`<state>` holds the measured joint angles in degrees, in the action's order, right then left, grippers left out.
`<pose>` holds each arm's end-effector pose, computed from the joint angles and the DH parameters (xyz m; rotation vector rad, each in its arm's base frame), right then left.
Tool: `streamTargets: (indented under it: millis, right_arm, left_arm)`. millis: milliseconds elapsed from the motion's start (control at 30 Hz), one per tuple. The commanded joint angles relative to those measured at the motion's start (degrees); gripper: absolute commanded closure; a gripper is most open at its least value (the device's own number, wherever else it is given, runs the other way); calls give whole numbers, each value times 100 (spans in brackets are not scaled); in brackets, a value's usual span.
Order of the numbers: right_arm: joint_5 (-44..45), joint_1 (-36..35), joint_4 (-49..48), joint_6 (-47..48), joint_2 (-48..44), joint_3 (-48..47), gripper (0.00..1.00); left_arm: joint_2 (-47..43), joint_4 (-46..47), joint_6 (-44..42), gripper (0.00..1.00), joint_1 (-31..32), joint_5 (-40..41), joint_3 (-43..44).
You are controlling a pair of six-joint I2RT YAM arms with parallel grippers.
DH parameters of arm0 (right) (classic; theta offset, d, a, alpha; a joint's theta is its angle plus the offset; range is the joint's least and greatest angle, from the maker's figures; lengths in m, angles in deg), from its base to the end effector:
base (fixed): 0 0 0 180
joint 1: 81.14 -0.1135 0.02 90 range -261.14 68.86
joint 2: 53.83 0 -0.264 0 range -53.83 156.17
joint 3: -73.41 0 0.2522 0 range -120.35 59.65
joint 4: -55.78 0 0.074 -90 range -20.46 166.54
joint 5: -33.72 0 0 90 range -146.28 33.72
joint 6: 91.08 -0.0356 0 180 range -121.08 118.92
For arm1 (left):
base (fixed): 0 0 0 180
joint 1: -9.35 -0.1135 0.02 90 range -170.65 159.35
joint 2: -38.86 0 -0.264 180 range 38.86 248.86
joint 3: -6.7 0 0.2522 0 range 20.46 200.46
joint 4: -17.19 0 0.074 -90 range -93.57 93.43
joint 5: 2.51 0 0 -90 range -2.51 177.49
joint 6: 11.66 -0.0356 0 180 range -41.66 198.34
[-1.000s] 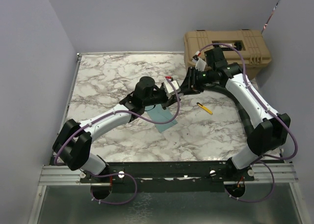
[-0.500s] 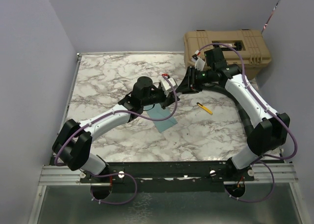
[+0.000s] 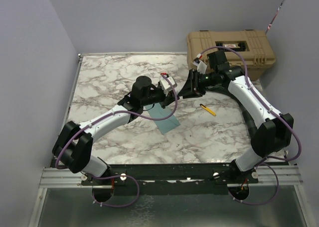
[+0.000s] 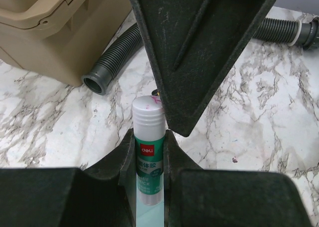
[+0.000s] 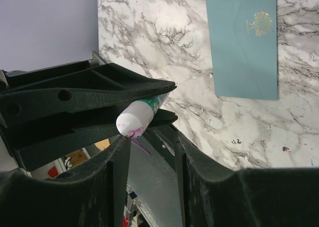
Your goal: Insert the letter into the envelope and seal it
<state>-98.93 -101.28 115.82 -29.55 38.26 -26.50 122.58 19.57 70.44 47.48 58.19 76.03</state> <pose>0.3117 0.1400 0.3325 -0.1549 2.5742 1.2694 0.2552 -0.2225 0.2914 1.0486 1.4995 -0.8297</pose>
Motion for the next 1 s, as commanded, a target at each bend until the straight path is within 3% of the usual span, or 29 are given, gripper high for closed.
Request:
streamTargets:
  millis: [0,200,300,333,367,467,533,667,967]
  right_arm:
    - [-78,20,-71,77,119,-69,56]
    - [-84,27,-296,-27,141,-89,55]
    - [-140,32,-432,-75,142,-48,74]
    - [-174,28,-480,-98,142,-30,76]
    - [-192,28,-514,-98,142,-25,74]
    - [-212,28,-581,-96,151,-13,54]
    - [-246,28,-606,-81,190,-28,49]
    - [-278,28,-527,7,307,-75,49]
    - [-516,28,-64,557,442,-231,57]
  left_arm:
    - [-108,2,-234,100,-13,-416,41]
    - [-89,-58,-368,100,-9,-493,58]
    - [-55,-103,-408,100,-9,-537,80]
    - [-51,-117,-413,100,-17,-548,89]
    - [-43,-134,-417,100,-20,-555,88]
    - [-26,-144,-437,100,-10,-564,85]
    - [-8,-149,-451,100,-9,-544,101]
    - [38,-147,-461,100,-11,-519,141]
    - [137,-154,-285,98,-8,-76,226]
